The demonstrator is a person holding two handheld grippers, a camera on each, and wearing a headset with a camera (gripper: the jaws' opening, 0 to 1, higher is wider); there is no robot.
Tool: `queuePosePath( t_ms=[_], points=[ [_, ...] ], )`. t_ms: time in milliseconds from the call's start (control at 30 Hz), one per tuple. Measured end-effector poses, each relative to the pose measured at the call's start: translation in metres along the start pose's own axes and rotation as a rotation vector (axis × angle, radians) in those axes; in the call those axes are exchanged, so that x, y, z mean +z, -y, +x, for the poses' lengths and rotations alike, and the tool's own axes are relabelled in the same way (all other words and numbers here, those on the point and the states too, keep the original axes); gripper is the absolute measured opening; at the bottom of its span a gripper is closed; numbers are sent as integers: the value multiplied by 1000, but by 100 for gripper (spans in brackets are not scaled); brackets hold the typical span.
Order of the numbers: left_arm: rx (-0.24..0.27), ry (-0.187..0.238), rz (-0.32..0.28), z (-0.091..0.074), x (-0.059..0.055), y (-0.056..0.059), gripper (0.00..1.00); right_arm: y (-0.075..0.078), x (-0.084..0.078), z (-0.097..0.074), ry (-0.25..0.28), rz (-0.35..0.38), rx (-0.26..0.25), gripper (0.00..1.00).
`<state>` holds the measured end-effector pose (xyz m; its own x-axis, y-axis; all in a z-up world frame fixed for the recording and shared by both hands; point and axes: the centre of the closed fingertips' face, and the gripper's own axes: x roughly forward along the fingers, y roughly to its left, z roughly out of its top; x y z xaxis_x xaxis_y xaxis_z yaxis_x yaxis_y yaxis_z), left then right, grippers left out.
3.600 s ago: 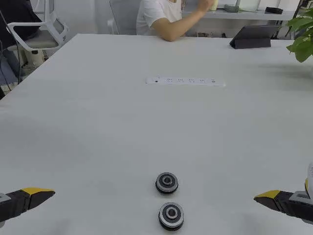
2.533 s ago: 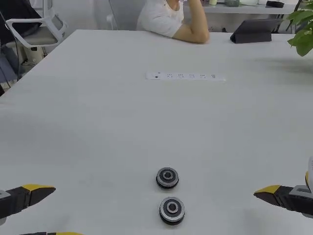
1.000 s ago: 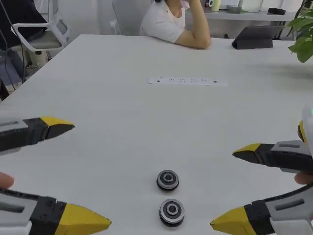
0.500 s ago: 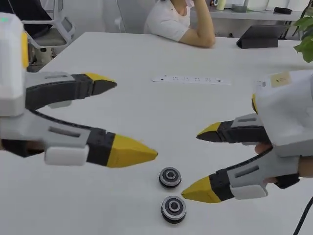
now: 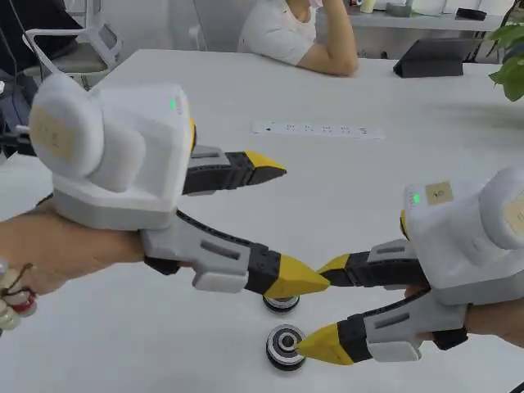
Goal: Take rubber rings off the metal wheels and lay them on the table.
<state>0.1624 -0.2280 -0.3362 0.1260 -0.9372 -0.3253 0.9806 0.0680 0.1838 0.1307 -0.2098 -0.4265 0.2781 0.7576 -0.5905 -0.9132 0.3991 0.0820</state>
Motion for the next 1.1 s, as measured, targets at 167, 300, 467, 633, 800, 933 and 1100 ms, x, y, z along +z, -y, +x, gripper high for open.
queuePosePath(
  t_ms=[167, 300, 467, 633, 800, 933, 1100],
  points=[
    [-14, -67, -15, 7, -37, 15, 61, 2, -27, 3, -101, -24, -12, 42],
    [-67, -115, -10, 5, -58, 30, 54, -2, -32, 10, -106, -20, 9, 34],
    [-103, -115, -81, 9, -72, 37, 38, -8, -36, 19, -105, -4, 27, 32],
    [-144, -176, -53, 11, -91, 48, 32, -7, -39, 24, -113, -1, 19, 29],
    [-147, -188, -90, 16, -100, 50, 24, -6, -40, 26, -113, -2, 8, 26],
    [-165, -216, -87, 18, -109, 56, 19, -4, -44, 30, -121, 5, 6, 25],
    [-146, -226, -89, 19, -113, 52, 11, -5, -45, 30, -122, 12, 8, 25]
  ],
)
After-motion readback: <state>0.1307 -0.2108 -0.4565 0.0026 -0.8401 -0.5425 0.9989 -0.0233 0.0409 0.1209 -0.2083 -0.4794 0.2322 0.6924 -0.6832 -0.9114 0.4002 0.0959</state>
